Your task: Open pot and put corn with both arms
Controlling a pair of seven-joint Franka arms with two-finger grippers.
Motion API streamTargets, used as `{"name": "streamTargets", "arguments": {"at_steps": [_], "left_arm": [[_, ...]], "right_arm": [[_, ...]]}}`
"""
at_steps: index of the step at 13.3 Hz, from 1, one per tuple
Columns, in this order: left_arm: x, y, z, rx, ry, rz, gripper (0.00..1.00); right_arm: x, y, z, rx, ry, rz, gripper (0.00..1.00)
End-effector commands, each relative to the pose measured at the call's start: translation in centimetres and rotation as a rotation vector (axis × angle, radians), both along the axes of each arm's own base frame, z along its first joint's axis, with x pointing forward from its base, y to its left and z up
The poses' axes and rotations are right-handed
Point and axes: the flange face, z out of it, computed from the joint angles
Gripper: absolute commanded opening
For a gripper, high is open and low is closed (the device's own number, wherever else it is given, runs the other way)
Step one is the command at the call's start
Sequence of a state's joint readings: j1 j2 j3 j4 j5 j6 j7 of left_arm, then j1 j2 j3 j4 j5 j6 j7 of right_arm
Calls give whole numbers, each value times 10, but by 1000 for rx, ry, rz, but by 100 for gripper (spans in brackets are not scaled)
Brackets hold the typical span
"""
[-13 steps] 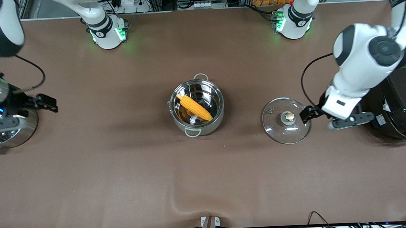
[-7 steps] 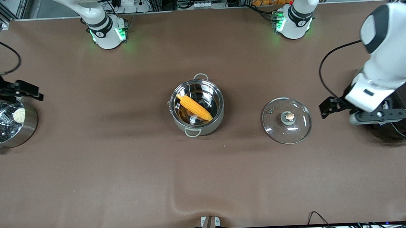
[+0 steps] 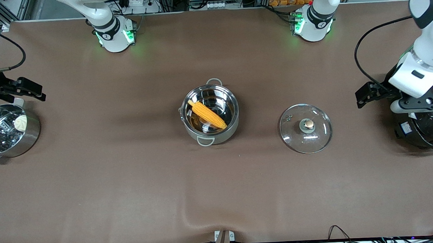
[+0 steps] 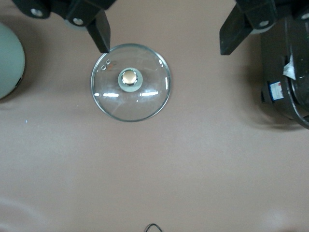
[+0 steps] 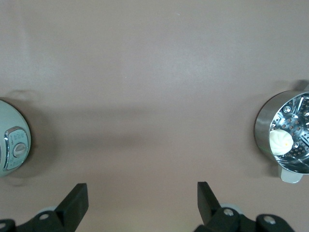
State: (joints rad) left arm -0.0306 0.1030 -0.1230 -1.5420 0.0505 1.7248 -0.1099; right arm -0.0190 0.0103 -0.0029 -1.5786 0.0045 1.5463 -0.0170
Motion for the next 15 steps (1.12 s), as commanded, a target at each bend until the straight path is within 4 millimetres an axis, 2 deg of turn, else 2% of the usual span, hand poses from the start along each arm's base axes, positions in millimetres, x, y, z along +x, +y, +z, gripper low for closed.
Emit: {"name": "streamTargets", "arguments": {"at_steps": [1, 2, 4, 9, 15], "left_arm": [[-5, 9, 11, 5, 15, -22, 100], [-9, 14, 18, -2, 5, -12, 100], [-14, 9, 19, -5, 30, -16, 100], [-17, 12, 21, -16, 44, 5, 100], [-26, 7, 29, -45, 46, 4, 100]], "right_arm": [[-8, -8, 1, -13, -5, -19, 100], [-9, -9, 1, -13, -4, -21, 100], [-9, -12, 0, -13, 1, -27, 100], [-18, -13, 3, -14, -1, -29, 100], [-17, -18, 0, -8, 4, -39, 100]]}}
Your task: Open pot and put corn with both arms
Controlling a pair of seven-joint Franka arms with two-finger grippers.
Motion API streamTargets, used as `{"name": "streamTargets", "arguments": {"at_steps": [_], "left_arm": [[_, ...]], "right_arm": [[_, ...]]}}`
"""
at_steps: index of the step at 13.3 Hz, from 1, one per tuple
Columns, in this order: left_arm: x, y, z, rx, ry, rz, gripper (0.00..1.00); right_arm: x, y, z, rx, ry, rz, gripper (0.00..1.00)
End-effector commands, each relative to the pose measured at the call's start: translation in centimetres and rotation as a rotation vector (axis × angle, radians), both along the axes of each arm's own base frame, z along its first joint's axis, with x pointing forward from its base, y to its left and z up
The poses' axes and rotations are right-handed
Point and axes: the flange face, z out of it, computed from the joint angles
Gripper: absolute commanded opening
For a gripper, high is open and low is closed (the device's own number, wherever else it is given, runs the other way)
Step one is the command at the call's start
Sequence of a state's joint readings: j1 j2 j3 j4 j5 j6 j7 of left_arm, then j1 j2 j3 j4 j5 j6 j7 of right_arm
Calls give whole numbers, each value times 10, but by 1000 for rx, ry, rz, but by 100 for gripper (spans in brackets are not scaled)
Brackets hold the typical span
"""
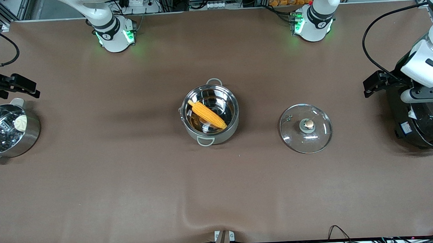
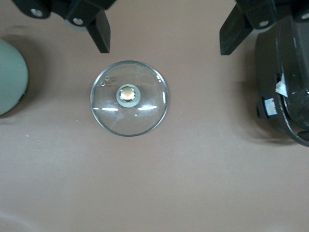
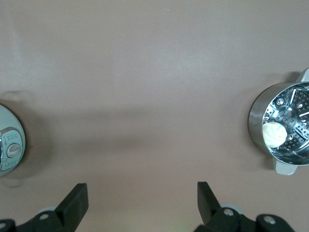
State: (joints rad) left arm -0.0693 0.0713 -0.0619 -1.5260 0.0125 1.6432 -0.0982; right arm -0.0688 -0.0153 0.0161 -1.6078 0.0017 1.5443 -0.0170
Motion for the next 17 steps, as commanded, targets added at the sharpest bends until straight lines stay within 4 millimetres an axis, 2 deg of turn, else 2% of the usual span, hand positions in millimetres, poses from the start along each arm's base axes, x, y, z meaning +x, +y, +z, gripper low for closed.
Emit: {"name": "streamTargets", "arguments": {"at_steps": [1, 7, 17], "left_arm": [[-13, -4, 12, -21, 9, -16, 100], [-18, 4, 18, -7, 29, -27, 100], [-13, 8, 6, -2, 54, -3, 100]], "right_arm": [[-8, -1, 0, -4, 0, -9, 100], [-8, -2, -2, -1, 3, -12, 100], [-8, 3, -2, 0, 9, -1, 100]]}}
